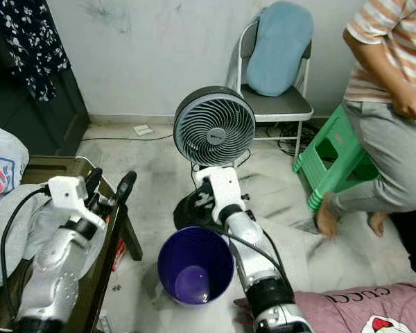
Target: Clean up the room
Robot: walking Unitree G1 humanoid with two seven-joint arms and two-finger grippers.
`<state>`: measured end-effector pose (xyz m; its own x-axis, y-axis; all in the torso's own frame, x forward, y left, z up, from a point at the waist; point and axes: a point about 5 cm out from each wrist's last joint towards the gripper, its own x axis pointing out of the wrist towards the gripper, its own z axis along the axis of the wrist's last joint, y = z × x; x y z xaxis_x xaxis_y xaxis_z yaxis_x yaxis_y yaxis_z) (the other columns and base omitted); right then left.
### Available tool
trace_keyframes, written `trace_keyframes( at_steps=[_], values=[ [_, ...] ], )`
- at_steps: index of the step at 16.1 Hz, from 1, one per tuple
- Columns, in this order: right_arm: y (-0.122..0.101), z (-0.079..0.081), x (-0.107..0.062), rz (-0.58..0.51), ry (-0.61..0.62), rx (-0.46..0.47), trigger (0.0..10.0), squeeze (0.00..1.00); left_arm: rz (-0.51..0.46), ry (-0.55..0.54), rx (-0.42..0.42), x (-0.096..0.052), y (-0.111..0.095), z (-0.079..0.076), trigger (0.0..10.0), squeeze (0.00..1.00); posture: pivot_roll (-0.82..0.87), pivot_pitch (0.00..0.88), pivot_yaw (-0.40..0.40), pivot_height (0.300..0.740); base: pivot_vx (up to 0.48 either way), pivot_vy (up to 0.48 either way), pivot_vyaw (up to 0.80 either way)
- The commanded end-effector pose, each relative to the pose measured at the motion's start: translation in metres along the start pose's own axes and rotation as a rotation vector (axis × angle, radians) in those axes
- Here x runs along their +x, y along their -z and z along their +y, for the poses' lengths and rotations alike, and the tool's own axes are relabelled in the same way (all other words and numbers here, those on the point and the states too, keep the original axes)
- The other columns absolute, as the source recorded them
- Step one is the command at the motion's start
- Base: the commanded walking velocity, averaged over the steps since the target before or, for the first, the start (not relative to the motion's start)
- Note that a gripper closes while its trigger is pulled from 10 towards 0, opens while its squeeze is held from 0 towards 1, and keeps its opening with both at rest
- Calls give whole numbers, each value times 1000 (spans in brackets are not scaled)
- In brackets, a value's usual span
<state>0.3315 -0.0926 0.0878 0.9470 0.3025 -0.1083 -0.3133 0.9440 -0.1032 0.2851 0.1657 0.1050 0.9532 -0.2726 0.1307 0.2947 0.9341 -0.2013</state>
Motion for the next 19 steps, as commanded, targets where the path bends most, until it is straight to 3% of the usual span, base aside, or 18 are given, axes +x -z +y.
trace_keyframes(
  at_steps=[1,3,6,9,11,14,17,18,19],
  values=[
    [1,-9,0,37,73,-19,10000,0,35,76,8,-7,2,-4,10000,0,11,93,-35,740,0,0,0],
    [10,-18,-5,83,158,-48,10000,0,78,151,42,-17,6,-7,10000,0,12,107,-18,740,0,0,0],
    [17,-23,-10,106,185,-68,10000,0,104,168,49,-25,9,-6,10000,0,20,111,-15,740,0,0,0],
    [13,-11,-1,102,145,-81,10000,0,79,162,55,-23,1,-6,10000,0,51,115,-20,740,0,0,794],
    [17,-9,1,132,159,-47,10000,0,77,167,64,-23,0,-9,10000,0,78,112,-24,740,0,0,0],
    [23,-1,3,182,177,-66,10000,0,51,177,72,-22,-7,-15,10000,0,106,101,-29,740,0,0,0],
    [19,-2,8,186,210,-81,10000,0,110,289,109,-44,-1,-23,10000,0,95,125,-33,740,0,0,0],
    [19,-6,8,179,224,-106,10000,0,150,350,118,-57,1,-26,10000,0,107,153,-28,740,0,0,0],
    [19,-7,8,179,233,-113,10000,0,159,358,117,-61,0,-26,10000,0,114,163,-27,740,0,0,0]
  ],
)
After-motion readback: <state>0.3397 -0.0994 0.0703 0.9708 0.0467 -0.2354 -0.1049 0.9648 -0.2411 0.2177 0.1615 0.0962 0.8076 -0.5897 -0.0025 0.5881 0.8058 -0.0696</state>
